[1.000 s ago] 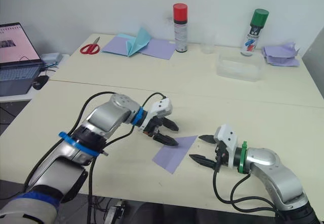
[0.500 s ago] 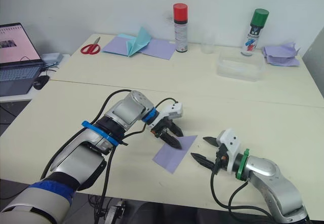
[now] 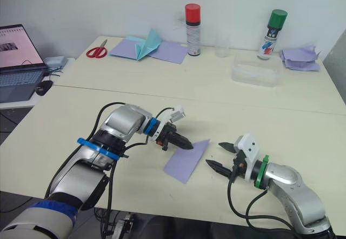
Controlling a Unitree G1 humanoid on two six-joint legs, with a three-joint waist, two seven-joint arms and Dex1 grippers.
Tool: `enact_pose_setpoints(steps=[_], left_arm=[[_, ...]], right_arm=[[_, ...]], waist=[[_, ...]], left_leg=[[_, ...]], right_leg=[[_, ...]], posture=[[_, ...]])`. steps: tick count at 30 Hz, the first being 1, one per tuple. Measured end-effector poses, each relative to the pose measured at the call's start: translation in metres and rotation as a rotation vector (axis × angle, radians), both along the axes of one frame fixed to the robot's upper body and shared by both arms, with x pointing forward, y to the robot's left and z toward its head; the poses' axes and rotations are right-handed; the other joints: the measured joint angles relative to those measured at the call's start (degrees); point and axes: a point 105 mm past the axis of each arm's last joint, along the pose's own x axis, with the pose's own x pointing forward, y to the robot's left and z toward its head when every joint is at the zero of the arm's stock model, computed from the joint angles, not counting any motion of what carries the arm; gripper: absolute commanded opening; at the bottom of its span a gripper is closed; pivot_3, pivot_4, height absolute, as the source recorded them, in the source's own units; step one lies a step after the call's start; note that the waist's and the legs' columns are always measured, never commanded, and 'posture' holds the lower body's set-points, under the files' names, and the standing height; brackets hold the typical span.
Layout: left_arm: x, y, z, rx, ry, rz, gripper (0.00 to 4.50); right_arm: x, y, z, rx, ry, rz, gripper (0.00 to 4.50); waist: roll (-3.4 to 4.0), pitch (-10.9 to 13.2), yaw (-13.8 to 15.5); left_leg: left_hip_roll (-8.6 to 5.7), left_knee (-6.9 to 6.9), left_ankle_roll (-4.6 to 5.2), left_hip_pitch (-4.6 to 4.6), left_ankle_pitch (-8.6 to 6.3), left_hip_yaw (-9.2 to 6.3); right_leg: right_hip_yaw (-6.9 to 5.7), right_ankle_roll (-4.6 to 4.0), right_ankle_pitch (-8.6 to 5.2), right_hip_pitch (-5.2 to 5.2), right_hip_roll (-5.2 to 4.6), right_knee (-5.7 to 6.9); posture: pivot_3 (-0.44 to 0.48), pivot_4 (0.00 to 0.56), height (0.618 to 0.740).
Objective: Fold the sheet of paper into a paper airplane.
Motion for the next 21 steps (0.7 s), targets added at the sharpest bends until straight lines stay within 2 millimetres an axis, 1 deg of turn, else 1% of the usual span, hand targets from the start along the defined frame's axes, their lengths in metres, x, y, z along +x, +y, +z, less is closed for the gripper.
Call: enact_pose_setpoints(steps=[1,2,3,5,6,7,9,11,12,15,18,21], left_arm=[[0.004,-0.002,0.003,-0.049,0.069,0.131,0.02],[0.005,-0.004,0.003,-0.071,0.111,0.2,0.02],[0.008,-0.004,0.002,-0.093,0.145,0.278,0.02],[0.013,-0.007,-0.006,-0.137,0.182,0.467,0.02],[0.012,-0.01,-0.011,-0.15,0.204,0.532,0.02],[0.013,-0.001,-0.018,-0.112,0.211,0.611,0.02],[0.02,0.035,-0.017,-0.068,0.172,0.814,0.02],[0.022,0.072,-0.015,-0.031,0.141,1.01,0.02],[0.021,0.082,-0.015,-0.023,0.142,1.066,0.27],[0.019,0.093,-0.013,-0.03,0.14,1.132,1.05],[0.02,0.093,-0.008,-0.042,0.121,1.139,1.96],[0.021,0.088,-0.003,-0.062,0.107,1.12,2.92]], right_arm=[[0.0,-0.001,0.001,-0.007,-0.011,0.008,3.91],[0.0,-0.001,0.002,-0.009,-0.021,0.019,3.91],[-0.001,-0.001,0.003,-0.012,-0.033,0.028,3.91],[-0.001,-0.003,0.003,-0.034,-0.051,0.044,3.91],[-0.002,-0.003,0.003,-0.041,-0.06,0.052,3.91],[-0.002,0.001,0.004,-0.046,-0.076,0.075,3.91],[-0.005,0.002,0.003,-0.055,-0.086,0.096,3.91],[-0.006,0.003,0.001,-0.069,-0.093,0.104,3.91],[-0.005,0.003,0.002,-0.075,-0.106,0.107,3.91],[-0.006,0.009,0.004,-0.072,-0.127,0.132,3.91],[-0.007,0.015,0.003,-0.075,-0.135,0.156,3.91],[-0.005,0.02,0.0,-0.082,-0.145,0.169,3.91]], waist=[[0.01,0.0,0.1],[-0.01,0.0,0.3],[0.0,0.0,0.3],[-0.01,0.0,0.3],[-0.02,0.0,0.3],[-0.13,0.1,0.2],[-0.25,0.1,-0.5],[-0.23,0.1,-0.7],[-0.23,0.1,-0.7],[-0.24,0.1,-0.2],[-0.24,0.1,0.0],[-0.25,0.1,0.0]], left_leg=[[-0.03,0.13,0.0,0.0,0.0,-0.13],[-0.1,0.28,0.0,-0.01,-0.01,-0.27],[-0.09,0.38,-0.01,-0.02,-0.01,-0.41],[-0.11,0.48,-0.03,-0.03,-0.02,-0.66],[-0.12,0.48,-0.03,-0.03,-0.02,-0.68],[-0.14,0.48,-0.04,-0.03,-0.03,-0.72],[-0.11,0.41,-0.13,0.05,0.02,-1.1],[-0.2,0.4,-0.23,0.34,0.05,-1.45],[-0.25,0.35,-0.28,0.45,0.02,-1.61],[-0.33,0.25,-0.41,0.47,-0.01,-1.76],[-0.44,0.25,-0.49,0.45,0.04,-1.81],[-0.48,0.25,-0.52,0.43,0.03,-1.83]], right_leg=[[-0.12,0.12,-0.07,0.07,0.0,0.14],[-0.25,0.36,-0.21,0.11,-0.01,0.41],[-0.27,0.4,-0.23,0.19,-0.01,0.45],[-0.3,0.4,-0.23,0.27,-0.02,0.47],[-0.29,0.4,-0.22,0.3,-0.02,0.46],[-0.27,0.4,-0.23,0.3,-0.02,0.5],[-0.21,0.39,-0.22,0.21,0.11,0.47],[-0.26,0.39,-0.22,0.3,0.11,0.51],[-0.31,0.39,-0.22,0.43,0.12,0.53],[-0.33,0.4,-0.22,0.49,0.12,0.55],[-0.31,0.4,-0.22,0.51,0.05,0.56],[-0.32,0.39,-0.22,0.51,0.0,0.57]], posture=[[0.0,0.15,0.74],[0.0,0.15,0.74],[0.0,0.15,0.74],[0.0,0.15,0.74],[0.0,0.15,0.74],[0.0,0.15,0.74],[0.0,0.15,0.74],[0.0,0.15,0.74],[0.0,0.15,0.74],[0.0,0.15,0.74],[0.0,0.15,0.74],[0.0,0.15,0.74]])
